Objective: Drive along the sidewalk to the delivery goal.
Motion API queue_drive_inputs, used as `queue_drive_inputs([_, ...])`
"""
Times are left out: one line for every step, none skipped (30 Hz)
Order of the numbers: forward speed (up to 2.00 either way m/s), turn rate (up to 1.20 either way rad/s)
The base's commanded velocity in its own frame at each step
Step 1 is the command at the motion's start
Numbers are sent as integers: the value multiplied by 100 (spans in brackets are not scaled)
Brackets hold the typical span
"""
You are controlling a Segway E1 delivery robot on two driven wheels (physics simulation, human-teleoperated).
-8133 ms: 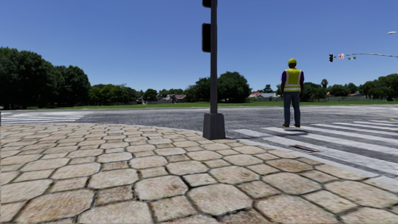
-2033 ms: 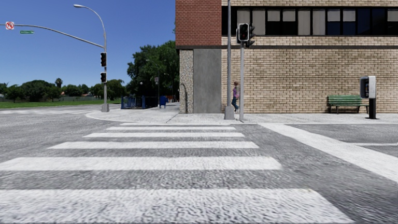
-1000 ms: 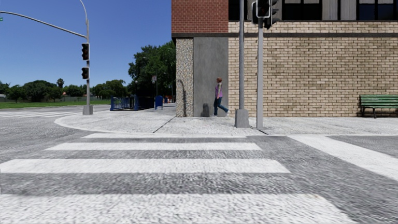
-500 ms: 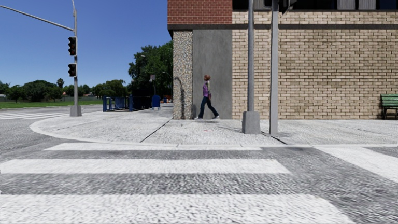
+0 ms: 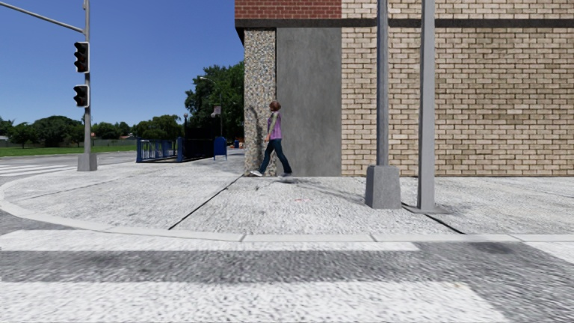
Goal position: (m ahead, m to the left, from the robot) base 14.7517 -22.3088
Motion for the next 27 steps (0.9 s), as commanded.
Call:
queue_drive_inputs([200,0])
queue_drive_inputs([200,0])
queue_drive_inputs([200,0])
queue_drive_inputs([200,0])
queue_drive_inputs([200,0])
queue_drive_inputs([200,0])
queue_drive_inputs([200,0])
queue_drive_inputs([200,0])
queue_drive_inputs([200,0])
queue_drive_inputs([200,0])
queue_drive_inputs([200,0])
queue_drive_inputs([200,0])
queue_drive_inputs([200,0])
queue_drive_inputs([200,0])
queue_drive_inputs([200,0])
queue_drive_inputs([200,0])
queue_drive_inputs([200,0])
queue_drive_inputs([198,0])
queue_drive_inputs([190,0])
queue_drive_inputs([180,0])
queue_drive_inputs([166,0])
queue_drive_inputs([145,0])
queue_drive_inputs([145,0])
queue_drive_inputs([131,0])
queue_drive_inputs([124,0])
queue_drive_inputs([113,0])
queue_drive_inputs([106,0])
